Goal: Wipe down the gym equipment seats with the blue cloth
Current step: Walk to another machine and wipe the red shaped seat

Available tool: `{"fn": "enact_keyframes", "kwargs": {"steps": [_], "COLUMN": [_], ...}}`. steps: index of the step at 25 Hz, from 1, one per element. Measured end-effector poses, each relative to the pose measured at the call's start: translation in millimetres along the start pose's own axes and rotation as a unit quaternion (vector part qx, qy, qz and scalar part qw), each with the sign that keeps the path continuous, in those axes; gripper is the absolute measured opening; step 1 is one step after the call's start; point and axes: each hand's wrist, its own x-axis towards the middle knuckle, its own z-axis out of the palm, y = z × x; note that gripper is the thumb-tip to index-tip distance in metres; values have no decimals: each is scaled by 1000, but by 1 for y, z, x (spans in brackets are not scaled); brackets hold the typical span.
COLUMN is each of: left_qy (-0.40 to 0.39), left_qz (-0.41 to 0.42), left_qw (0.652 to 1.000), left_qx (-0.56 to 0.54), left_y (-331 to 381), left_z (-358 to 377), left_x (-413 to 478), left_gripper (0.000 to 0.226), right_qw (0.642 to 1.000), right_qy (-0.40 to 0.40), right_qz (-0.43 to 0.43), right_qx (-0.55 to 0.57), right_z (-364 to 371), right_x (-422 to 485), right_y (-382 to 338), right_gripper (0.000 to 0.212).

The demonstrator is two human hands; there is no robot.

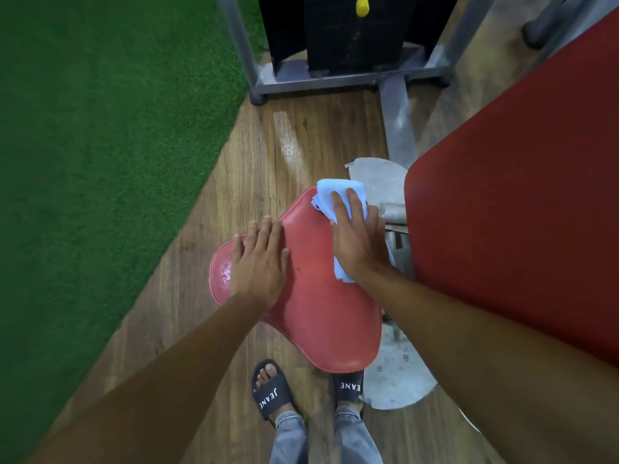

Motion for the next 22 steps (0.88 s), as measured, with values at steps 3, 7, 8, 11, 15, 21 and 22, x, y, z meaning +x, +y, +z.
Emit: {"fn": "enact_keyframes", "kwargs": {"steps": [3, 7, 8, 11, 15, 21, 22], "left_qy": [18, 48, 56, 66, 66, 82, 83], "left_qz": [7, 18, 19, 28, 31, -9, -7], "left_qw": [999, 998, 998, 996, 996, 996, 996], "left_qx": [28, 34, 38, 49, 49, 32, 31], "left_y": [-2, -8, -11, -13, -14, -11, -11], "left_z": [10, 22, 25, 29, 31, 35, 35], "left_x": [3, 3, 4, 6, 3, 4, 4], "left_gripper": [59, 57, 56, 56, 57, 57, 56], "right_qw": [1000, 998, 996, 992, 991, 976, 969], "right_qy": [-3, -65, -80, -90, -120, -184, -207], "right_qz": [2, 11, 23, 60, 52, 71, 92], "right_qx": [-13, 23, 42, 70, 38, 92, 101], "right_z": [5, 21, 26, 28, 15, 36, 40], "right_x": [1, -2, -4, -28, -82, 33, 48], "right_y": [3, 0, -2, -5, -10, 0, 2], "right_gripper": [50, 54, 54, 56, 55, 54, 54]}}
